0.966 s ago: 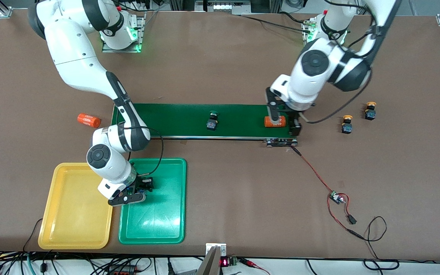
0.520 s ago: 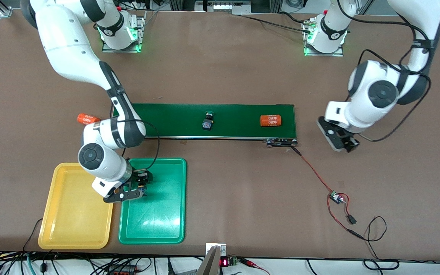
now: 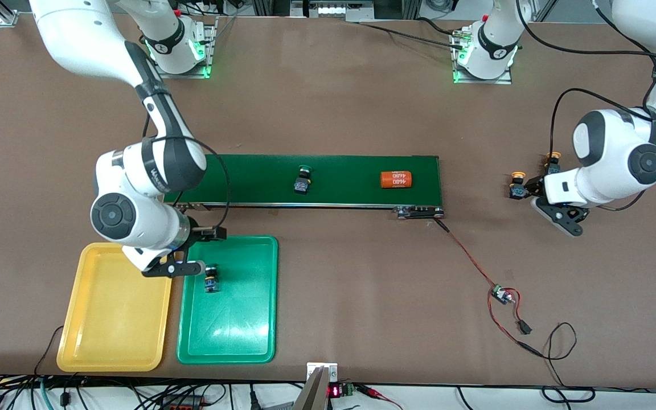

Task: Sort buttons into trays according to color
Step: 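Drop the button into the green tray while the left gripper places the cylinder, then return the right gripper to the belt while the left gripper grasps a button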

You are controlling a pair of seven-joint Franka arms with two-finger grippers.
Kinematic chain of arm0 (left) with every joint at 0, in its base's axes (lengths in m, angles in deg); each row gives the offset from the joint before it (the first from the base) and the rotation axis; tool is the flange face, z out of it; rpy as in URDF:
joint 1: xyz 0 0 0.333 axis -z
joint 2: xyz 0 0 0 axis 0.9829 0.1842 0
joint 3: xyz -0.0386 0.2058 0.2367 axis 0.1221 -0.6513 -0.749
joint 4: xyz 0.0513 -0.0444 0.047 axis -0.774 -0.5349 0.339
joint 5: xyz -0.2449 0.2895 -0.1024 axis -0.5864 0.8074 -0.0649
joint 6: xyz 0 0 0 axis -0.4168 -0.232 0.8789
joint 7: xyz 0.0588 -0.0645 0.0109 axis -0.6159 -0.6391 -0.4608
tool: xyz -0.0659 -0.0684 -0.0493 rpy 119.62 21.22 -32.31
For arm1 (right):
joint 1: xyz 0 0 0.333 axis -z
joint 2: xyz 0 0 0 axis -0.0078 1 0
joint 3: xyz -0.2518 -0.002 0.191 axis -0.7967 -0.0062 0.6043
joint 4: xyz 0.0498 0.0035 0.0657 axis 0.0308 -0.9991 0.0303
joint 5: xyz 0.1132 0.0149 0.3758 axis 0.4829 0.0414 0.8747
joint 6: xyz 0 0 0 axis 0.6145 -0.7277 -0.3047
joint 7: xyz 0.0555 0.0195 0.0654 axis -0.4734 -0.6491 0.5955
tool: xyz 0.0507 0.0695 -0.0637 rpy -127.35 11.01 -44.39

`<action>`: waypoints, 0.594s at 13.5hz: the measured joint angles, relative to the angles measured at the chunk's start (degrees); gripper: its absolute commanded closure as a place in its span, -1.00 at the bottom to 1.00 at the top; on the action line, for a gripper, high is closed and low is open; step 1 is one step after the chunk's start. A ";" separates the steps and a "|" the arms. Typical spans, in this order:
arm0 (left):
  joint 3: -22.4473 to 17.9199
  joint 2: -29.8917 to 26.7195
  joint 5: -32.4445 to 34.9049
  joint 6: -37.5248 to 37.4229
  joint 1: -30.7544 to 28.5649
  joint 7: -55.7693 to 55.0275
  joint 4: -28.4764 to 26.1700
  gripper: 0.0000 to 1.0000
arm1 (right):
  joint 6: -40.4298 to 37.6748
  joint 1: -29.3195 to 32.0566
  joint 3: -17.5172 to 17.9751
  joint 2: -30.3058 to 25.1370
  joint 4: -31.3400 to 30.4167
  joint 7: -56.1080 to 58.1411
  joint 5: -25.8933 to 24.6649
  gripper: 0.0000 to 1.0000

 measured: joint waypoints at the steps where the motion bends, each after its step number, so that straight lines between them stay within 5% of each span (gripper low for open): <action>1: -0.05 0.77 -0.06 0.00 -0.15 -4.83 -0.56 -1.00 | -0.46 -0.06 0.65 -0.73 -0.72 -0.17 1.14 -1.00; 8: -0.02 1.94 -0.38 7.20 -0.16 -18.79 -8.23 -1.00 | 0.29 -0.16 2.71 -7.75 -13.39 -4.86 6.93 -1.00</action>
